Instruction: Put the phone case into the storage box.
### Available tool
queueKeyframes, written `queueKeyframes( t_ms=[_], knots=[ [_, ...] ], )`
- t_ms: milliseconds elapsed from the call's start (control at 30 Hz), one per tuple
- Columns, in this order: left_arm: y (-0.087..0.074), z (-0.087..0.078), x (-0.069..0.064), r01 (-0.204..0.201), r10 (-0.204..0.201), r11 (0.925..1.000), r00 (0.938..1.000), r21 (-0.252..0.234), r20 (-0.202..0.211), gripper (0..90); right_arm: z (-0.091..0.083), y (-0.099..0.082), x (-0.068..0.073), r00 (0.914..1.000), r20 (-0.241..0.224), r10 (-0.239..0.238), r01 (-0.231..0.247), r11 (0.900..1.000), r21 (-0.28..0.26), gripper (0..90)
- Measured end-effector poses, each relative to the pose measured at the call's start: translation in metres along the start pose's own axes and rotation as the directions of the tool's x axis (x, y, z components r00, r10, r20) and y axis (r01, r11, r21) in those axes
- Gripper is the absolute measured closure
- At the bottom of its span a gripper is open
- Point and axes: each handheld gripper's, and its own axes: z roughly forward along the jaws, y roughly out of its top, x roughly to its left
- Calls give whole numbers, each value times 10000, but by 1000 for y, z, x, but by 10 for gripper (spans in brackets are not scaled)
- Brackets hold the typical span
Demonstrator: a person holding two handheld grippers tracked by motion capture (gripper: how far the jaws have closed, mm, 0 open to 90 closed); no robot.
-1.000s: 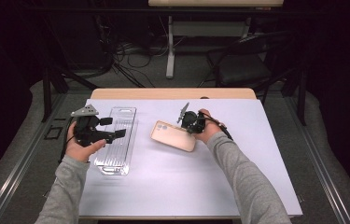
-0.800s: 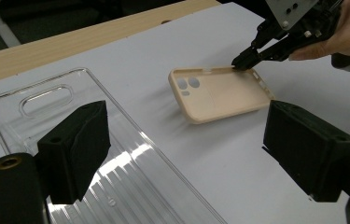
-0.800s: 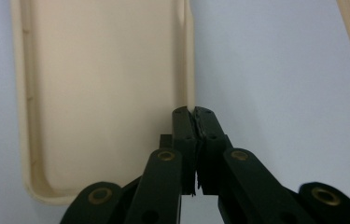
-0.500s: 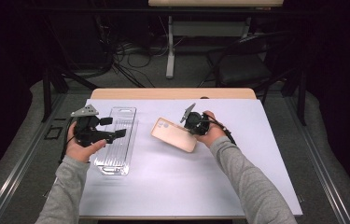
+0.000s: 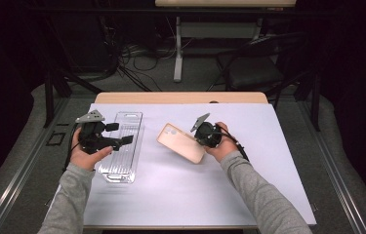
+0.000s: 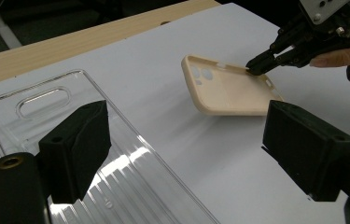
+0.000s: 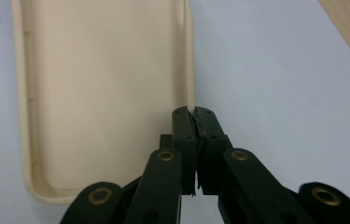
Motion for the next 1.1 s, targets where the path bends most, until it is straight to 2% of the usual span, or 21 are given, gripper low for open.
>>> queueKeyframes(
  t_ms=[167,433,500,633,700,900,967,1100],
  knots=[
    [0,0,-1,-26,26,10000,10000,22,5,155,-5,-3,3,9997,38,251,-249,9987,-444,885],
    [0,3,-3,-66,65,10000,10000,50,36,156,-11,-9,13,9976,81,686,-677,9947,-779,885],
    [0,4,-4,-87,87,9999,10000,65,4,156,-12,-10,15,9981,141,600,-585,9941,-912,885],
    [0,6,-7,-75,75,9999,10000,137,50,155,-15,-12,19,9966,185,798,-772,9907,-1119,885],
    [0,7,-7,-126,125,9998,9999,161,36,156,-17,-13,21,9969,260,743,-706,9902,-1208,885],
    [0,9,-10,-91,90,9999,9999,118,76,157,-21,-17,28,9925,294,1189,-1125,9799,-1646,884],
    [0,9,-12,-83,82,9999,9999,76,91,158,-23,-17,30,9911,431,1262,-1166,9767,-1801,884],
    [2,9,-15,-149,148,9999,9998,57,92,168,-25,-19,34,9881,440,1476,-1345,9662,-2198,884]
  ],
)
